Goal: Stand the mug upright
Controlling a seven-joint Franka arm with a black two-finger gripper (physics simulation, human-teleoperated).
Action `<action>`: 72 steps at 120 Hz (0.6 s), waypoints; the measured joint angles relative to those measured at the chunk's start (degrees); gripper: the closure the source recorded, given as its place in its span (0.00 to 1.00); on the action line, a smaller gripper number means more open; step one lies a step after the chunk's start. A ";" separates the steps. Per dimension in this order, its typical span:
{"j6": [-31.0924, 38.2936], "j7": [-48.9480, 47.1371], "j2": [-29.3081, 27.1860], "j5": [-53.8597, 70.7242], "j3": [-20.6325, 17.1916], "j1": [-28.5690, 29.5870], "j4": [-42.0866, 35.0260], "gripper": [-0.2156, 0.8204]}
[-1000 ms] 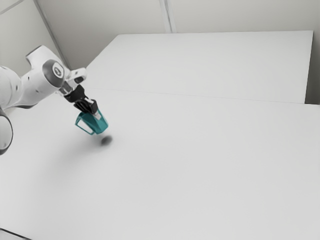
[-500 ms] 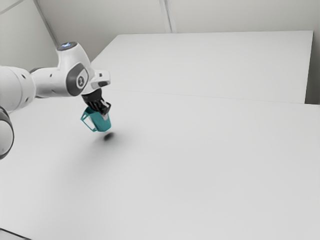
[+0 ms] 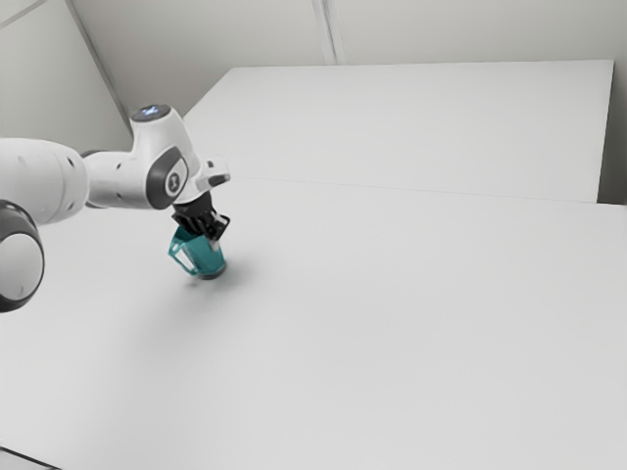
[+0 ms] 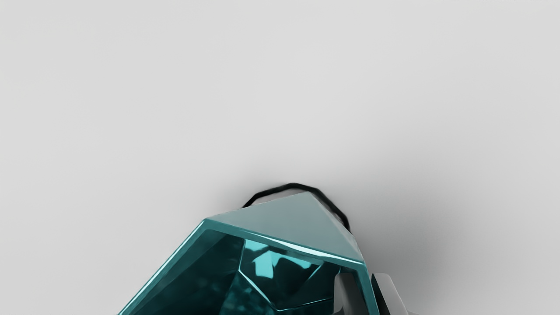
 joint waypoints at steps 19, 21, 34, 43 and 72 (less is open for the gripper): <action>0.80 -2.16 0.78 0.02 0.03 -0.01 0.01 0.96; 0.86 -2.35 0.82 0.02 0.03 -0.01 0.01 0.96; 1.13 -3.23 0.98 -0.28 0.02 -0.01 0.01 0.87; 1.23 -3.58 1.01 -0.52 0.02 0.00 0.01 0.75; 1.27 -4.38 0.34 -0.76 -0.02 -0.25 0.11 0.42</action>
